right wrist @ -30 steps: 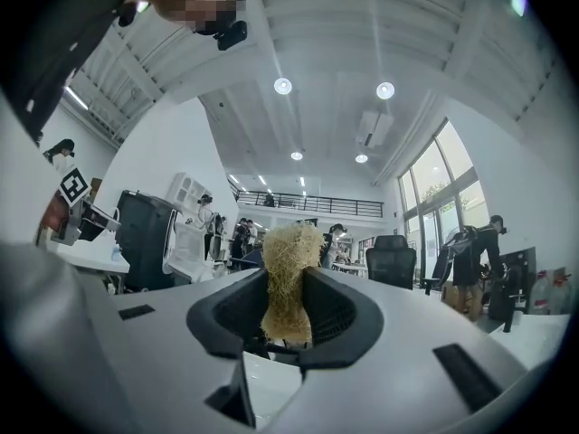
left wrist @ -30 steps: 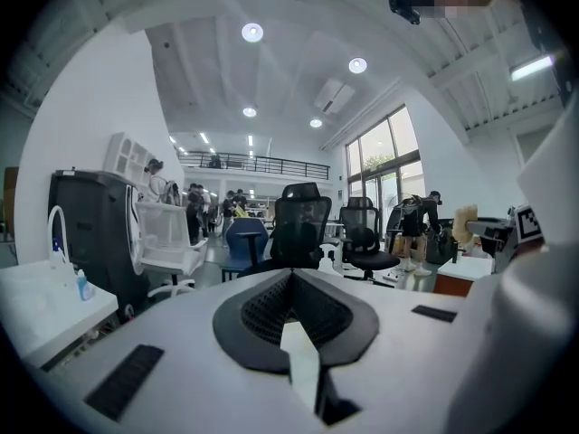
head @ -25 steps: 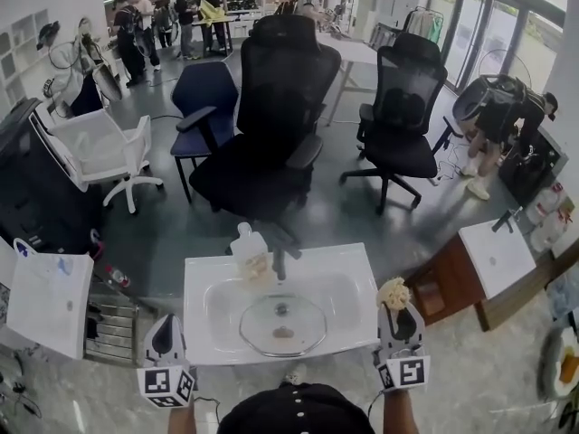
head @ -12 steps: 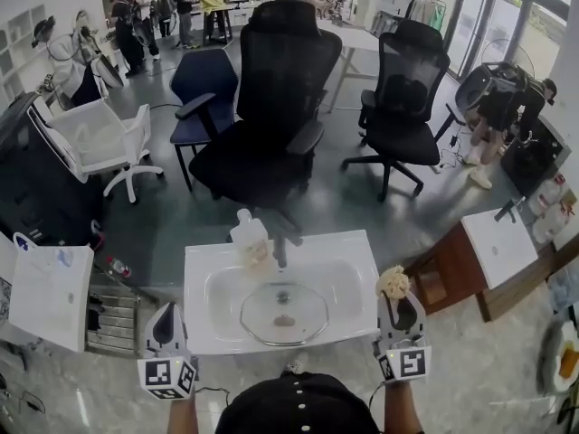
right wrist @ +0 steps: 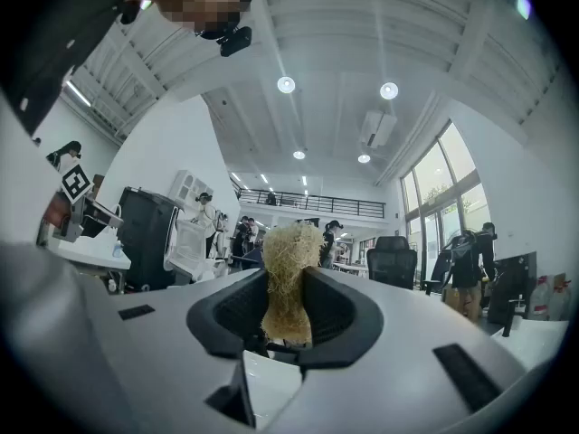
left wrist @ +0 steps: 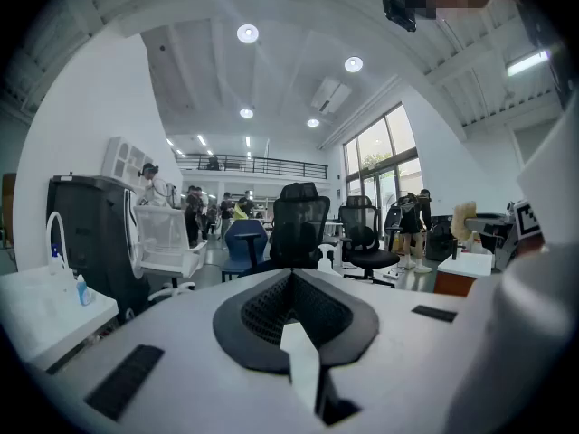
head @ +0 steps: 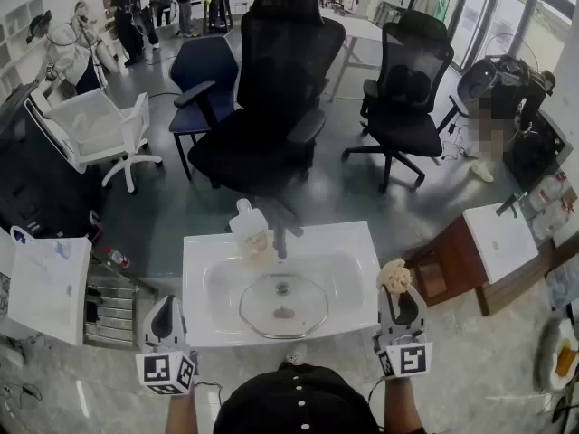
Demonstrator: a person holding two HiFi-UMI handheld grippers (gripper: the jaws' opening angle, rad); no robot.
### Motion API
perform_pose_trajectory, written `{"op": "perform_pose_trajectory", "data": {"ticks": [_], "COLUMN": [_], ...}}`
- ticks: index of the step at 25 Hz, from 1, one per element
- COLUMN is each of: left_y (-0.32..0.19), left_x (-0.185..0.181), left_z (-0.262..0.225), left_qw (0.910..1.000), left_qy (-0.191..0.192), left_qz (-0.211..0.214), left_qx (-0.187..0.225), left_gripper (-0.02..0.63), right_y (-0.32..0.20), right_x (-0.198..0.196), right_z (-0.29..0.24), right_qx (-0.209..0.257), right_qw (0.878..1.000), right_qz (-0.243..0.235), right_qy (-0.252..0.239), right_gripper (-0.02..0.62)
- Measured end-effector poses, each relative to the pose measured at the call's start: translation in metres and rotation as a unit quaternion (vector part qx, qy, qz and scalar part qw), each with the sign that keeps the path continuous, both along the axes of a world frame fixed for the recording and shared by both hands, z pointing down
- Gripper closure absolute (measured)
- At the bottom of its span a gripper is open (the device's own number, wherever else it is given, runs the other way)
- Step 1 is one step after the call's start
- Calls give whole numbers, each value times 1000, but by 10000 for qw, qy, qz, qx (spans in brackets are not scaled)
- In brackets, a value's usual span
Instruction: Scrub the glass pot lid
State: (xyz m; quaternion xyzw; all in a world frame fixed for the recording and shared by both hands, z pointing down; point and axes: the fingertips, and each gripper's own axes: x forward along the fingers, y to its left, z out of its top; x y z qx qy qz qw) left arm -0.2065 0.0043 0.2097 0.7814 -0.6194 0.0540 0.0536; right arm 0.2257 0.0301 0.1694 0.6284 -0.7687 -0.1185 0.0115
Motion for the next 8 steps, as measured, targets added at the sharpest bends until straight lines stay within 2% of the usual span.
{"op": "perform_pose_trajectory", "data": {"ticks": [8], "left_y": [-9], "left_x": [5], "left_z": [8], "left_qw": [10000], "left_qy": [26], "left_qz": [37], "left_qx": [-51], "left_gripper": [580], "right_y": [-6], "right_x": [0], "right_z": [2], "right_qx": [13], "right_qw": [10000], "right_qz": [54], "right_qy": [-6], "right_gripper": [466]}}
